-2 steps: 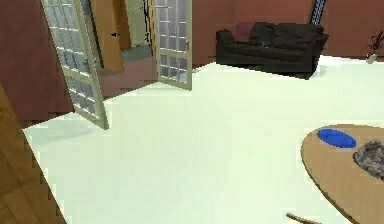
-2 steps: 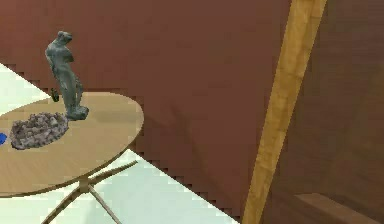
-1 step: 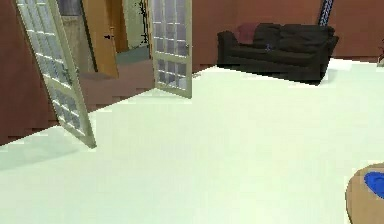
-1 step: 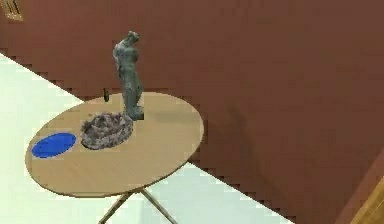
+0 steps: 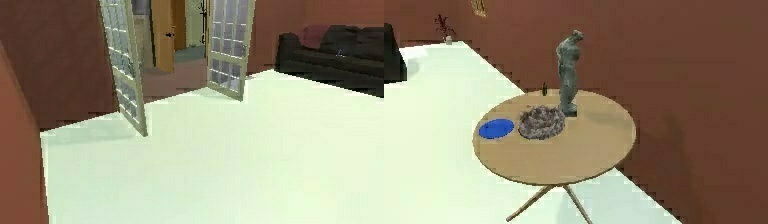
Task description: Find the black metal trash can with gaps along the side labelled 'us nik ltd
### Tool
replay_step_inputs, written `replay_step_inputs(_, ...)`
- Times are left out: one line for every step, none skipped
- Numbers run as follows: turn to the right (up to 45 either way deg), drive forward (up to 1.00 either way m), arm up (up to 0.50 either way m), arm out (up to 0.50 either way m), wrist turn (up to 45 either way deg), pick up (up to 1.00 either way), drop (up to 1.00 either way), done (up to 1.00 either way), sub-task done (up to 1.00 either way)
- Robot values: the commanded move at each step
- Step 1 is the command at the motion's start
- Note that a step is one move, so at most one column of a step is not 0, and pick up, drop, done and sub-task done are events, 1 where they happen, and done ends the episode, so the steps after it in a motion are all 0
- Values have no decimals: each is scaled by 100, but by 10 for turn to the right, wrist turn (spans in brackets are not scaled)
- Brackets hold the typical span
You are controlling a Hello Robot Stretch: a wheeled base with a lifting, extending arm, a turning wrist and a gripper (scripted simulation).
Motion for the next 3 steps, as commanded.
replay_step_inputs(0,100,0,0,0,0,0,0,0)
replay_step_inputs(0,100,0,0,0,0,0,0,0)
replay_step_inputs(0,100,0,0,0,0,0,0,0)
